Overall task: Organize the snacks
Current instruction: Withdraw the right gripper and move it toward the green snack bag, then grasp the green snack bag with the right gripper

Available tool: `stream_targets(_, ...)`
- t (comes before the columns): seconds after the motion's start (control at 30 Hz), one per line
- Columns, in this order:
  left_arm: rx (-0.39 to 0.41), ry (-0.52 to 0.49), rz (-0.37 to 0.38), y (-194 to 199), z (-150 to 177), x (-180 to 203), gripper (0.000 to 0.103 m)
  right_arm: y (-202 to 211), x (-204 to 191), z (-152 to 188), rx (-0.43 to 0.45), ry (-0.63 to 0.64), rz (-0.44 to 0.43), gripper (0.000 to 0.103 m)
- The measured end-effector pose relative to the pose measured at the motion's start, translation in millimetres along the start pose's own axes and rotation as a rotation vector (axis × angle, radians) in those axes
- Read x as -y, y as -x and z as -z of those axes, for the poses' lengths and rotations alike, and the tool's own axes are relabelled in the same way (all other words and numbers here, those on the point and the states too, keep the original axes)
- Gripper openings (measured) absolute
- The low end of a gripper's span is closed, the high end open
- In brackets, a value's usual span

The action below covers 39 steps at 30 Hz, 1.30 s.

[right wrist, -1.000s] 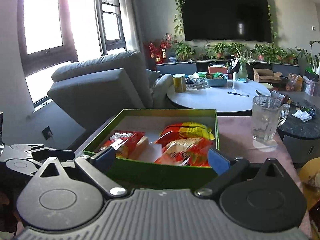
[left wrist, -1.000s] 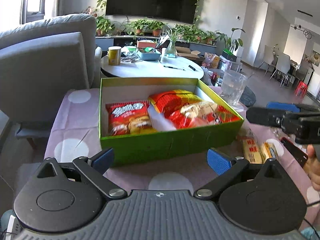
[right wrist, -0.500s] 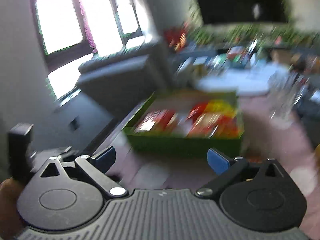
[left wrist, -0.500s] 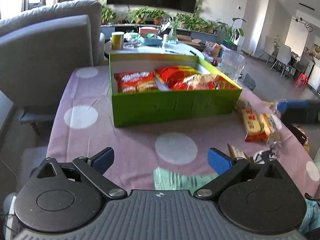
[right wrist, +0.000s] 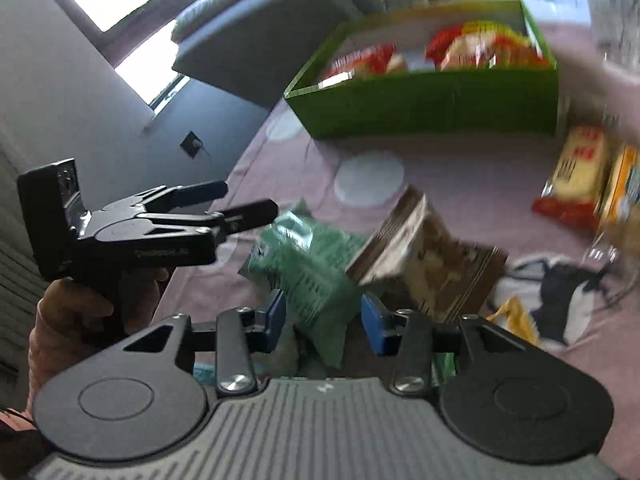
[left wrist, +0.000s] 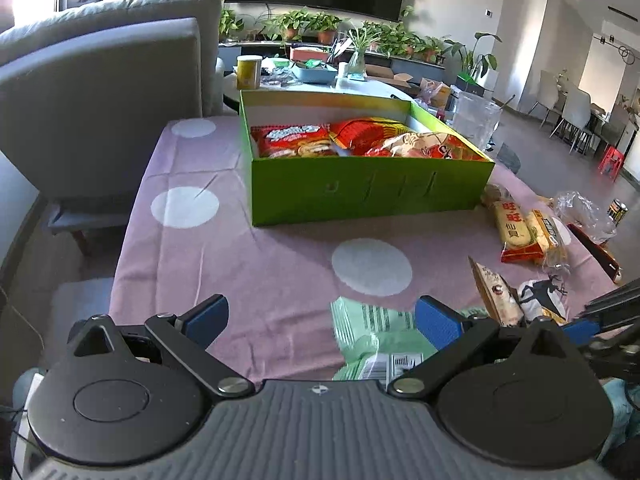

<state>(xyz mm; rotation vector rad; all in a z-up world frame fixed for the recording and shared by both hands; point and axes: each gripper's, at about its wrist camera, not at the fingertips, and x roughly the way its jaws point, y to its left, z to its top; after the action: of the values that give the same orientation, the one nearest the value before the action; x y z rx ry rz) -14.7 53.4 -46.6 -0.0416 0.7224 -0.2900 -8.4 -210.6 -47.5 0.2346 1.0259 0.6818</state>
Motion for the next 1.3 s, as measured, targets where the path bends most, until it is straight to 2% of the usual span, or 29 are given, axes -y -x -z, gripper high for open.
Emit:
stream_targets(0.17,-0.013,0.006,0.048,1.4,5.9,-1.3,0.1,-15.3,7.6,-4.8,-0.02,-0.061,0.038,0.064)
stream_targets(0.3,-0.043,0.001,0.039,-7.6,8.4,2.0,0.1,-23.3,11.6,-16.8,0.033,-0.056,0.106,0.065)
stream_targets(0.47,-0.053,-0.002,0.071,-14.2,10.5,8.6,0.1,-27.8,11.6,-28.3,0.074,-0.038,0.17,0.065)
stream_targets(0.9,-0.074,0.049,0.064,-22.0,11.4,1.0,0.102,-26.1,16.4,-31.3,0.069,-0.029,0.147,0.065)
stream_targets(1.13,-0.068,0.021,0.05,-8.6,9.5,4.5,0.101,-27.3,14.1,-43.0,0.081,-0.036,0.136,0.065)
stream_targets(1.3,-0.084,0.044,0.033,-12.1,11.0,1.3,0.101,-26.2,15.7,-49.0,0.093,-0.047,0.127,0.066)
